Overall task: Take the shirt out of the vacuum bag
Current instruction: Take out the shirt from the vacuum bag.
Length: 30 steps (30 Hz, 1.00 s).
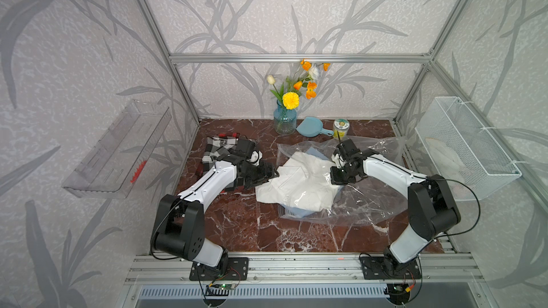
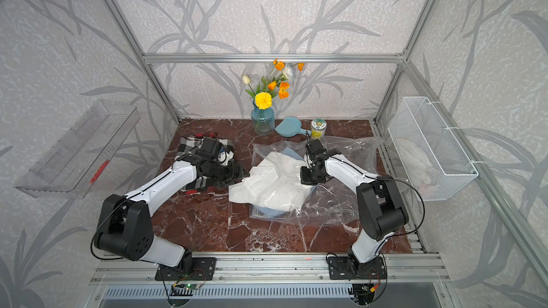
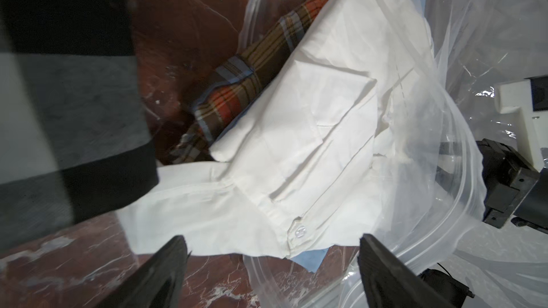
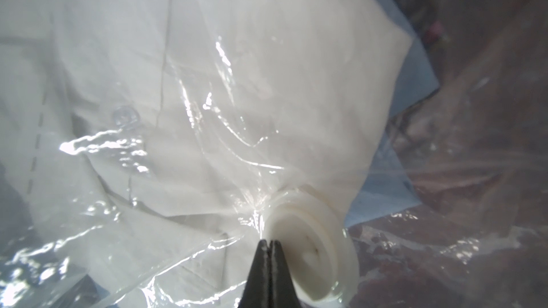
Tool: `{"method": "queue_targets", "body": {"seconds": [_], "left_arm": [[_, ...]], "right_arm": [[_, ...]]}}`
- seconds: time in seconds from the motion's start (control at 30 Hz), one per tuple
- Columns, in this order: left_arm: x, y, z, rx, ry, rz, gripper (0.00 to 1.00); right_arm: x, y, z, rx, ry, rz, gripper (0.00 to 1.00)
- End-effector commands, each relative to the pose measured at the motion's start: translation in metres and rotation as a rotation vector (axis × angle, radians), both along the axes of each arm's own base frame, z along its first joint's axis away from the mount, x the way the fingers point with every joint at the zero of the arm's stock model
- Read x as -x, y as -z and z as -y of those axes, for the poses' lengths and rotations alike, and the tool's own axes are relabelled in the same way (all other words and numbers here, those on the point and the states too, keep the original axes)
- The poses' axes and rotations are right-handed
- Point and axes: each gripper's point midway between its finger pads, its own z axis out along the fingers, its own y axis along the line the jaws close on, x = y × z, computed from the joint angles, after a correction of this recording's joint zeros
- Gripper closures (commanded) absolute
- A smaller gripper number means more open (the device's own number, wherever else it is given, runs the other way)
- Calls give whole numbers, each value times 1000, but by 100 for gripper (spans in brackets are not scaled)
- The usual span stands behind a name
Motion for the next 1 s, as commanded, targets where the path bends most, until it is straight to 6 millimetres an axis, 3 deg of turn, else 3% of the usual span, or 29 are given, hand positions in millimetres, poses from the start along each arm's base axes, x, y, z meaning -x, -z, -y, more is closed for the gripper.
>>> {"method": "queue_targets", "body": {"seconds": [0.0,0.4,0.5,0.53,0.63,0.77,0.83,0.97], "left_arm": [[1,21,12,36,-30,-41,8],[-32,58,30,-150,10,-17,4],[-33,73,35,-188,38,-43,9],[-32,77,38,-190,52,-52,15],[-27,83,45,-177,83,-66,49],[-25,76,47,-165,92,-48,89],[-25,65,46,-158,93,-26,94],[-21,40,44,-146,93,12,96]], "right_arm": [[8,0,7,17,-1,-11,100],[8,4,8,23,-7,-15,100],[8,8,7,24,-9,-23,100],[8,8,7,24,-10,-23,100],[7,10,8,27,-8,-22,100],[5,11,11,26,5,-24,98],[4,10,14,18,15,-19,93],[0,2,21,-2,43,-3,66]]}}
